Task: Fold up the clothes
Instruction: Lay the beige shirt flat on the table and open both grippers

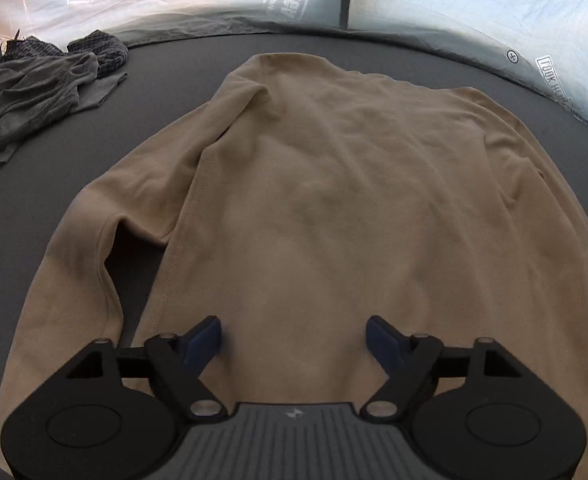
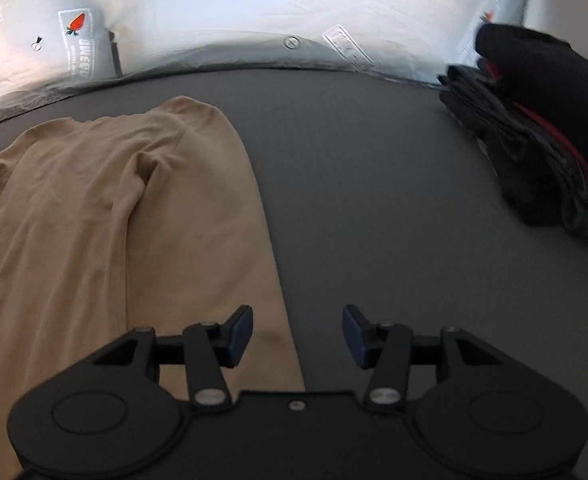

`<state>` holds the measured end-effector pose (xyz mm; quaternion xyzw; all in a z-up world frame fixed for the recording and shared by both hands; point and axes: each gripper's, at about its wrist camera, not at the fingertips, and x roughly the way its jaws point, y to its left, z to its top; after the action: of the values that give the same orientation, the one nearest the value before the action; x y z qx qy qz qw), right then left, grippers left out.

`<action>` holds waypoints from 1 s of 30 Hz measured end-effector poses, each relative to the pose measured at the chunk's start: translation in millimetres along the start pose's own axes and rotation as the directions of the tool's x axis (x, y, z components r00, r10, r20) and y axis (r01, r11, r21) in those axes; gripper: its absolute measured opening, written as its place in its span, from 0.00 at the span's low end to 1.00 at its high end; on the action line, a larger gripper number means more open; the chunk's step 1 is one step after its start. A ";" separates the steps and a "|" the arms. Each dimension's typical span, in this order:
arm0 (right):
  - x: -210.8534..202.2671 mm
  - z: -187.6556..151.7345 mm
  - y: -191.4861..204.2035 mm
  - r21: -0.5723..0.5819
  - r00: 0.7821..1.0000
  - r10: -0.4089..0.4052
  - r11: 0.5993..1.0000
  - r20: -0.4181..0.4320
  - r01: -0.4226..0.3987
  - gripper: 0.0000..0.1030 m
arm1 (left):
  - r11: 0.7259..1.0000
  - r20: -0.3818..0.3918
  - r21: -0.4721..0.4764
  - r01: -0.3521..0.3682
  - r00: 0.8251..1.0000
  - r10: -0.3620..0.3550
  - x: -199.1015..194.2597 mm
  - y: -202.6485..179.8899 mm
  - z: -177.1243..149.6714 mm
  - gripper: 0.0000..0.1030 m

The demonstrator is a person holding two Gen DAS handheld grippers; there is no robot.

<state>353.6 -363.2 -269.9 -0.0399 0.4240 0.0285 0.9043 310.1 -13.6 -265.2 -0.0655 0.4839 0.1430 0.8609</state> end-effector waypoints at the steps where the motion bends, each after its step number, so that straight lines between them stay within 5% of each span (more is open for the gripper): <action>1: -3.1 -4.3 -1.9 0.014 1.000 0.007 1.000 -0.001 -0.007 0.49 | 1.000 0.007 0.006 -0.002 1.000 0.002 -2.1 -3.3 -5.9 0.88; 5: -11.0 -18.9 -4.9 0.036 1.000 0.029 0.999 -0.008 -0.028 0.48 | 0.999 0.033 -0.033 -0.020 0.999 0.021 -2.7 -5.4 -13.8 1.00; 11: -15.8 -33.3 0.0 0.007 0.994 0.093 0.996 -0.053 -0.093 0.40 | 0.999 0.096 -0.042 -0.028 0.995 0.032 -2.5 -7.0 -21.8 1.00; 13: -18.7 -35.0 1.2 -0.016 0.994 0.097 0.995 -0.044 -0.098 0.14 | 0.999 0.126 -0.038 -0.026 0.992 0.031 -3.5 -7.8 -25.4 1.00; 16: -20.0 -34.2 -3.3 -0.039 0.995 0.093 0.995 -0.037 -0.095 0.01 | 0.999 0.179 -0.033 -0.024 0.983 0.030 -3.6 -8.4 -32.2 1.00; 21: -13.5 -20.8 -23.7 -0.088 0.997 -0.068 0.994 0.024 0.070 0.01 | 1.000 0.294 -0.016 -0.018 0.956 0.022 -3.6 -8.4 -48.9 1.00; 27: -3.4 6.7 -67.7 0.072 0.984 -0.173 0.983 0.043 0.170 0.06 | 1.000 0.304 -0.018 -0.018 0.952 0.022 -3.1 -7.7 -48.3 1.00; 30: -18.0 -8.9 -75.9 0.119 0.982 -0.179 0.978 0.058 0.172 0.38 | 1.000 0.309 -0.019 -0.017 0.951 0.022 -2.7 -7.4 -48.6 1.00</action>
<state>341.8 -439.9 -258.1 -0.0246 0.3884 -0.0743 0.9182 271.5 -33.4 -288.5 -0.0444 0.3428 0.1640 0.9239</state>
